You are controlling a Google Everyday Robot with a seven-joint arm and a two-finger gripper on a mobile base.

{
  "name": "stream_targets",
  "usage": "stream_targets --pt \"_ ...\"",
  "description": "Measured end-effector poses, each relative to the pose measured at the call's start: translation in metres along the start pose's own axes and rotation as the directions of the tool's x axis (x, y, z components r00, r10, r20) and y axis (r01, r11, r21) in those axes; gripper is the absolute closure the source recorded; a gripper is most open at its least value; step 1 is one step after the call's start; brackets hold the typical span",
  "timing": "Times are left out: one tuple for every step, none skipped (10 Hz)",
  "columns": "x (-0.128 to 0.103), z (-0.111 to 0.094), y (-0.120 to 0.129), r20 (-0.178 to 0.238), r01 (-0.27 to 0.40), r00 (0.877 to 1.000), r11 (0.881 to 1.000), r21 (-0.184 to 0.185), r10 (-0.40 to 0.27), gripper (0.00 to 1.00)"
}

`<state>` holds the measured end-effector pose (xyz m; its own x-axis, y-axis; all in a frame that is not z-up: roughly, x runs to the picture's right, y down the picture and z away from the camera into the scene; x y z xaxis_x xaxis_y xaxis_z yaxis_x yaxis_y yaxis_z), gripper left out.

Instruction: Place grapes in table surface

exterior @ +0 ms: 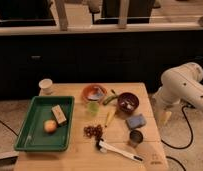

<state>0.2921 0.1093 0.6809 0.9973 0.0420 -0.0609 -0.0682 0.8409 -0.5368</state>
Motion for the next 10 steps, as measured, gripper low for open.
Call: stream_targets --pt "0.000 0.000 0.000 0.000 0.000 1.000 1.000 0.000 0.000 0.20" --pt "0.000 0.000 0.000 0.000 0.000 1.000 1.000 0.000 0.000 0.20" --pt "0.000 0.001 0.001 -0.002 0.004 1.000 1.000 0.001 -0.004 0.20" --pt "-0.005 0.000 0.004 -0.006 0.027 1.000 1.000 0.006 -0.027 0.20" --pt "-0.012 0.000 0.008 -0.010 0.051 0.999 0.999 0.009 -0.050 0.20" --pt "-0.028 0.000 0.011 -0.012 0.084 0.996 0.996 0.015 -0.084 0.20" --pt "-0.035 0.000 0.013 -0.014 0.099 0.995 0.995 0.016 -0.099 0.20" --pt "-0.035 0.000 0.015 -0.017 0.107 0.994 0.994 0.017 -0.107 0.20" --pt "-0.035 0.001 0.016 -0.020 0.121 0.992 0.992 0.020 -0.121 0.20" --pt "-0.040 0.001 0.019 -0.018 0.139 0.990 0.990 0.022 -0.138 0.20"
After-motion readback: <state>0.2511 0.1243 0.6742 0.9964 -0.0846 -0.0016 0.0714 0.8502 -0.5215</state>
